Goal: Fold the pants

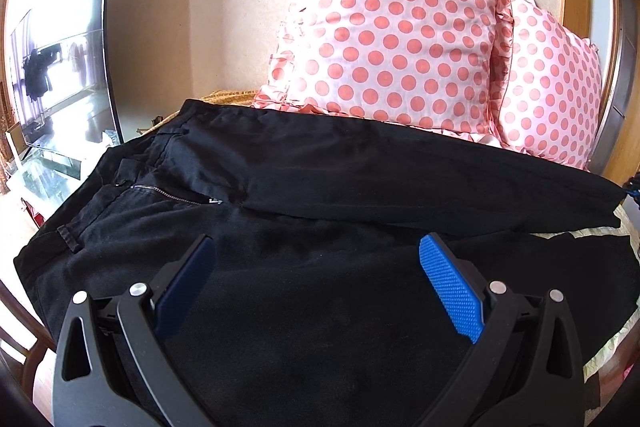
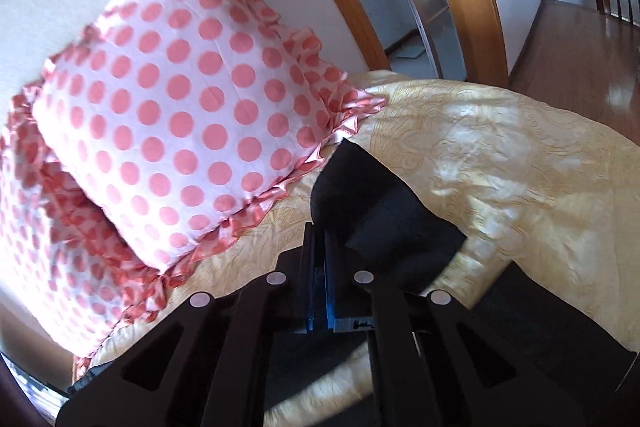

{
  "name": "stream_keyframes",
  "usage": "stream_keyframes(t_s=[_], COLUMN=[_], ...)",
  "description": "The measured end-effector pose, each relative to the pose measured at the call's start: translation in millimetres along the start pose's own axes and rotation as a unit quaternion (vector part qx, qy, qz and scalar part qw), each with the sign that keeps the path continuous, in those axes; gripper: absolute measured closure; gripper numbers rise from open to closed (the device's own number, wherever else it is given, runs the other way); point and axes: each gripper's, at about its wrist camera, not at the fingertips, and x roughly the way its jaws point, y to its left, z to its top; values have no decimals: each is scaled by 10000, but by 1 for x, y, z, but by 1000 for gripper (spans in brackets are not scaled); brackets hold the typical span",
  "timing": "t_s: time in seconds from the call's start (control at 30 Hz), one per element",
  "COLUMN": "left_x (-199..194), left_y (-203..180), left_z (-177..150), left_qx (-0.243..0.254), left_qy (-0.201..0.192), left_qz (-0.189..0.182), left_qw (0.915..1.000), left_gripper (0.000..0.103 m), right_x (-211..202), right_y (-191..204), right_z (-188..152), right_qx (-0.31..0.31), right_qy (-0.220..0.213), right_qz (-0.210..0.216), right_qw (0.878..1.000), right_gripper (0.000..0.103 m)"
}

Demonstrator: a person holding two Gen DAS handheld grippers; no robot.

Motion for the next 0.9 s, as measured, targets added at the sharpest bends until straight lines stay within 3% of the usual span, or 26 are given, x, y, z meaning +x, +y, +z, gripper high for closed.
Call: stream_keyframes(t_s=[0.1,0.23,0.33,0.47,0.5,0.57,0.73,0.9], left_x=[-5,-6,-3,-3,-4,-6,-5,-3], left_y=[10,23,27,26,24,19,9,0], left_z=[4,9,12,12,11,10,7,7], left_qx=[-166,-468,-699,-868,-844,-710,-365,-126], left_qy=[22,96,242,397,390,341,326,325], left_qz=[-56,-270,-417,-497,-452,-279,-67,-61], left_qw=[9998,9985,9964,9942,9946,9965,9988,9994], left_gripper=[2,2,2,2,2,2,2,2], right_x=[-54,-89,-79,-66,-68,-69,-73,-66], right_y=[-28,-62,-72,-84,-87,-91,-97,-108], right_z=[-19,-56,-84,-99,-99,-95,-93,-101], right_qx=[176,219,131,408,524,743,976,1319], right_qy=[-220,-307,66,534,559,649,796,1001], right_qz=[338,436,254,374,448,705,659,331], right_qw=[9990,9983,9996,9970,9961,9926,9898,9856], right_gripper=[100,100,100,96,91,64,62,63])
